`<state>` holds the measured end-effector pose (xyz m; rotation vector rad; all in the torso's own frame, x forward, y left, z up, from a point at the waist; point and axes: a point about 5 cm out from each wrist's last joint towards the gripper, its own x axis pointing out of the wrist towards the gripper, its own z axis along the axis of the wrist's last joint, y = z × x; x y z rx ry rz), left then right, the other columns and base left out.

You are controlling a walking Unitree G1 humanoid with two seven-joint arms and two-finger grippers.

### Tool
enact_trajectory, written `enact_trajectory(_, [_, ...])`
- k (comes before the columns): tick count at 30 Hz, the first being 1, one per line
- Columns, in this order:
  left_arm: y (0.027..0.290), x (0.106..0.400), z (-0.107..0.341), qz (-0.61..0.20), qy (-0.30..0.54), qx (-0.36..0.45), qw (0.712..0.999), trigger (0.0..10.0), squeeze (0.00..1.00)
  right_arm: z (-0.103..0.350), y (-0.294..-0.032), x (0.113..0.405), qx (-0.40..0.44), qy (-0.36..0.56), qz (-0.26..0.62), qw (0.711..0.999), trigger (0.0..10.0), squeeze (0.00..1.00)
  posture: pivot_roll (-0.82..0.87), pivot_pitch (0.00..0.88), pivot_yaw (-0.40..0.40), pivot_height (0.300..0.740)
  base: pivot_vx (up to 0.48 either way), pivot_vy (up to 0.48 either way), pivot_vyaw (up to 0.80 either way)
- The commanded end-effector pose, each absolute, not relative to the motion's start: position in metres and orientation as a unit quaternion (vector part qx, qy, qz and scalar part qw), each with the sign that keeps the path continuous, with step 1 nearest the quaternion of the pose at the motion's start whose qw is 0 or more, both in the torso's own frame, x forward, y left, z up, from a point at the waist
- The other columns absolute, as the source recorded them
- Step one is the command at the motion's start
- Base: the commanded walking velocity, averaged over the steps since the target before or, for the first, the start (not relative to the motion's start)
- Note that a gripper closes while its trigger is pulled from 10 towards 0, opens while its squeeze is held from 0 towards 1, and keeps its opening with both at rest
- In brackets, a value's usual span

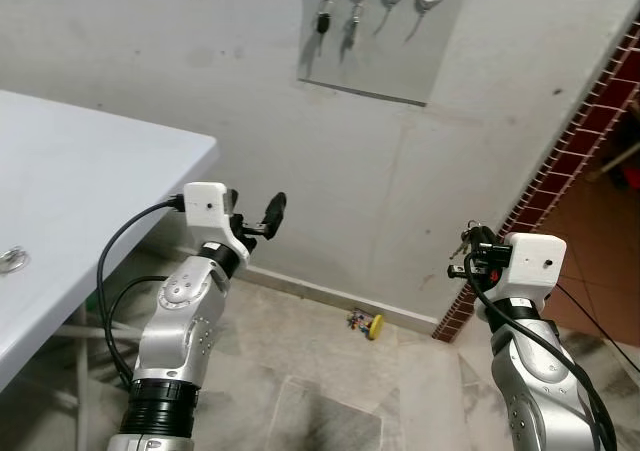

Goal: Hang keys on a hook

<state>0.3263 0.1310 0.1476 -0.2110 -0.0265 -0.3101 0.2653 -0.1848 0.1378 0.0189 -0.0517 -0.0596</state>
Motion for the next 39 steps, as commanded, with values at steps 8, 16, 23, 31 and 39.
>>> enact_trajectory(8, [0.1326,0.3293,0.1556,-0.16,-0.024,-0.106,0.981,10.0,0.0,0.1425,-0.1863,0.2646,0.012,-0.036,-0.031,0.999,10.0,0.0,-0.04,0.014,-0.063,0.711,0.104,0.0,0.0])
enact_trajectory(16, [0.1347,0.3291,0.1566,-0.155,-0.025,-0.111,0.981,10.0,0.0,0.1426,-0.1844,0.2653,0.014,-0.037,-0.025,0.999,10.0,0.0,-0.03,0.017,-0.065,0.711,0.374,0.034,0.0])
enact_trajectory(23, [0.1346,0.3284,0.1562,-0.155,-0.024,-0.114,0.981,10.0,0.0,0.1416,-0.1841,0.265,0.012,-0.036,-0.024,0.999,10.0,0.0,-0.03,0.023,-0.064,0.711,0.345,0.328,0.0])
enact_trajectory(31, [0.1338,0.3295,0.1558,-0.156,-0.022,-0.112,0.981,10.0,0.0,0.1415,-0.1846,0.2638,0.008,-0.036,-0.021,0.999,10.0,0.0,-0.03,0.031,-0.063,0.711,0.315,0.363,0.0])
enact_trajectory(39, [0.1328,0.3299,0.1577,-0.16,-0.025,-0.101,0.982,10.0,0.0,0.1408,-0.1852,0.2633,0.007,-0.033,-0.022,0.999,10.0,0.0,-0.03,0.033,-0.061,0.711,0.354,0.281,0.0])
